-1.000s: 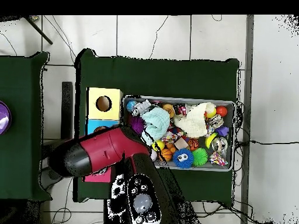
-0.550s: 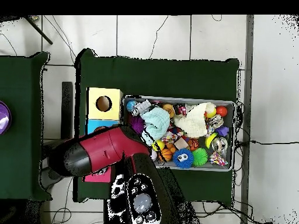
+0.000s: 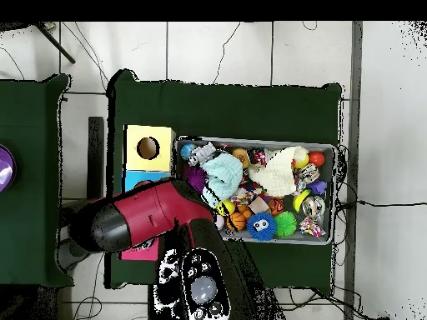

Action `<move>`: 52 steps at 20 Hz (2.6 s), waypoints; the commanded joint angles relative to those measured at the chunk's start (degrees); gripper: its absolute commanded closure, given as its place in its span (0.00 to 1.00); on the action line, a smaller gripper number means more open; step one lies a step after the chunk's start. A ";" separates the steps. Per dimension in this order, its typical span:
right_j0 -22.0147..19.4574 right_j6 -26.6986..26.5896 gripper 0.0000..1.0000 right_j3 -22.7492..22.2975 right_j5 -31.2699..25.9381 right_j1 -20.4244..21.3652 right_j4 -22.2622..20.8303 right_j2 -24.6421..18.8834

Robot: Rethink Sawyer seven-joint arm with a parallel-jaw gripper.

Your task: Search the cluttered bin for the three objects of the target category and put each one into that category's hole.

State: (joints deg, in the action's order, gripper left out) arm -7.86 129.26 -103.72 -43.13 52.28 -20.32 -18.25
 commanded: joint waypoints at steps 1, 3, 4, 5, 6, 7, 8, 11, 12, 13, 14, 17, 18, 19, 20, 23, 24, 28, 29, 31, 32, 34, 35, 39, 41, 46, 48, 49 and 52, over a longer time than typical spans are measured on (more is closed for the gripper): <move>-0.78 -4.13 0.00 -0.59 -3.42 -1.36 0.62 -2.96; -1.05 -4.32 0.00 -1.64 -2.41 -1.22 0.57 -3.12; -1.22 -4.45 0.00 -2.32 -1.88 -1.12 0.54 -3.20; -1.20 -4.53 0.00 -3.22 -1.03 -0.87 0.00 -3.03; -1.22 -4.62 0.00 -4.30 0.07 -0.68 -0.54 -2.96; -1.19 -4.47 0.00 -5.11 0.90 -0.42 -0.89 -2.79; -1.09 -4.21 0.00 -6.21 1.83 0.01 -1.39 -2.49; -1.65 -4.53 0.00 -9.35 4.47 0.72 -2.31 -2.55; -1.79 -4.67 0.00 -9.86 4.93 0.82 -2.55 -2.59; -2.01 -4.56 0.00 -11.19 6.36 0.98 -2.91 -2.61; -2.18 -4.66 0.00 -11.72 6.82 1.01 -3.01 -2.72; -2.39 -4.52 0.00 -13.93 9.42 1.38 -4.17 -2.60; -2.15 -4.43 0.00 -14.59 10.18 1.47 -4.91 -2.38; -2.01 -4.16 0.00 -14.89 10.59 1.45 -5.15 -2.24; -1.55 -3.73 0.00 -15.27 11.20 1.37 -5.91 -1.83; -0.54 -2.73 0.00 -15.31 12.07 0.89 -7.04 -1.09; -0.31 -2.51 0.00 -15.58 12.27 0.95 -7.25 -0.97; 0.57 -1.79 0.00 -16.31 13.12 1.18 -7.61 -0.87; 0.63 -1.77 0.00 -16.47 13.25 1.25 -7.41 -1.00; 0.75 -1.85 0.00 -16.63 13.23 1.40 -7.02 -1.20; 0.74 -1.96 0.00 -16.69 13.18 1.41 -6.75 -1.35; 0.63 -2.13 0.00 -16.85 13.18 1.45 -6.25 -1.66; 0.62 -2.20 0.00 -16.80 13.14 1.45 -6.16 -1.72; 0.12 -2.65 0.00 -16.95 13.02 1.52 -5.54 -2.35; -0.30 -2.89 0.00 -17.39 13.12 1.71 -5.01 -2.86; -1.28 -3.61 0.00 -17.65 13.11 1.83 -4.12 -3.90; -1.49 -3.67 0.00 -17.73 13.23 1.68 -3.78 -4.38; -1.65 -3.74 0.00 -17.86 13.30 1.74 -3.58 -4.68; -1.80 -3.70 0.00 -17.91 13.38 1.71 -3.43 -5.18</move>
State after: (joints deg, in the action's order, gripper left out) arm -8.01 129.26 -116.30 -30.04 55.10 -23.81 -18.98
